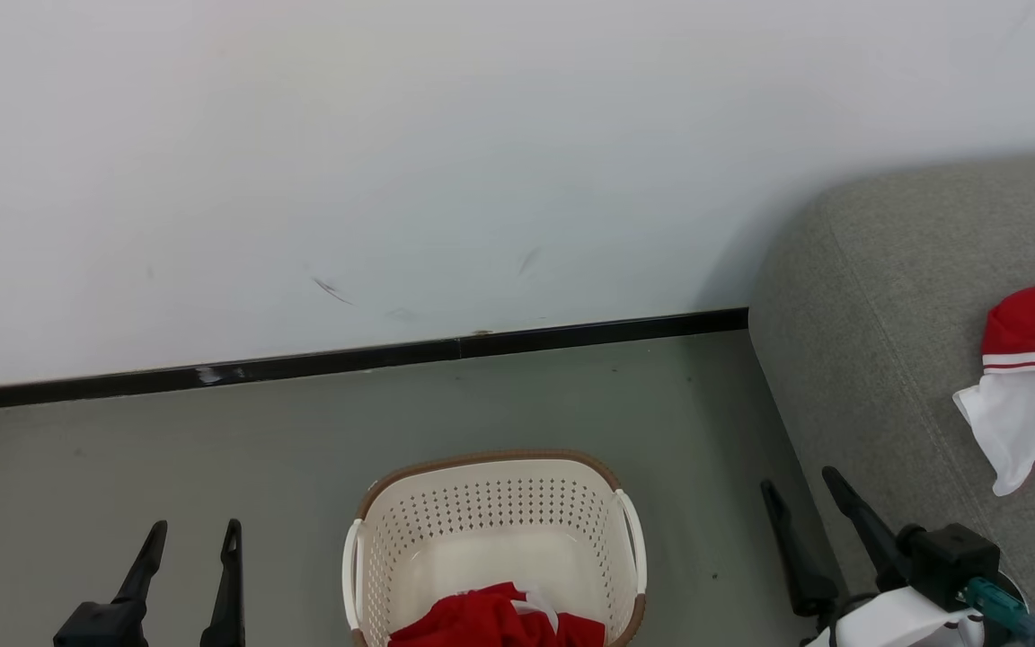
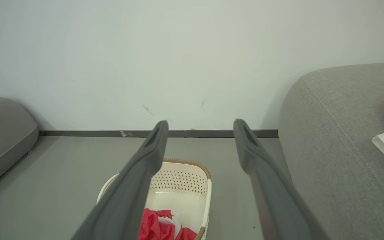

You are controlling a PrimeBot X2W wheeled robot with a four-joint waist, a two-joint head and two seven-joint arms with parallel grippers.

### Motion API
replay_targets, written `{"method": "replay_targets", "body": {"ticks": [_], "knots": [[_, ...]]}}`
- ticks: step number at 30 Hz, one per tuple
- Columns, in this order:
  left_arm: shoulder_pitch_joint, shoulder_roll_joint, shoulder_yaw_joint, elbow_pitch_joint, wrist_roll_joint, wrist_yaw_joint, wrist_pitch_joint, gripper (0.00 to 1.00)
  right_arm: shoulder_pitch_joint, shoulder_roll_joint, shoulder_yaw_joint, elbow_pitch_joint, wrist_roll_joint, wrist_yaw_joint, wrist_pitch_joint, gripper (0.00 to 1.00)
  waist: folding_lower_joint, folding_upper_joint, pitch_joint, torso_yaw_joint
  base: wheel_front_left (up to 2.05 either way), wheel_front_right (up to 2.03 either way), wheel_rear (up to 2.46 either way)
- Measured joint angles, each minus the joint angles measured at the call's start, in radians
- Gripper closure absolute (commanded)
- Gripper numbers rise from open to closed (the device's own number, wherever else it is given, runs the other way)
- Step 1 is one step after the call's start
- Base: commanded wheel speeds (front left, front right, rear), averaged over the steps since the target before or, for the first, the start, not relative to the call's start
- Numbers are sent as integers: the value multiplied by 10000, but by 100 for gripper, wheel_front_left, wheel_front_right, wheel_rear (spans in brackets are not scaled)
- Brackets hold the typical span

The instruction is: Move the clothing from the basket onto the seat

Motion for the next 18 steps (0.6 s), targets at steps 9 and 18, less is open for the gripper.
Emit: {"method": "replay_targets", "body": {"ticks": [9, 18], "knots": [[-161, 268, -219, 52, 102, -84, 453, 0, -12, 2, -25, -261, -4, 0, 0, 0, 0, 0, 256, -8, 0, 0, 0], [-885, 414, -757, 125, 270, -460, 988, 0, -59, 6, -146, -543, -19, 0, 2, 0, -1, 0, 683, -38, 0, 0, 0]]}}
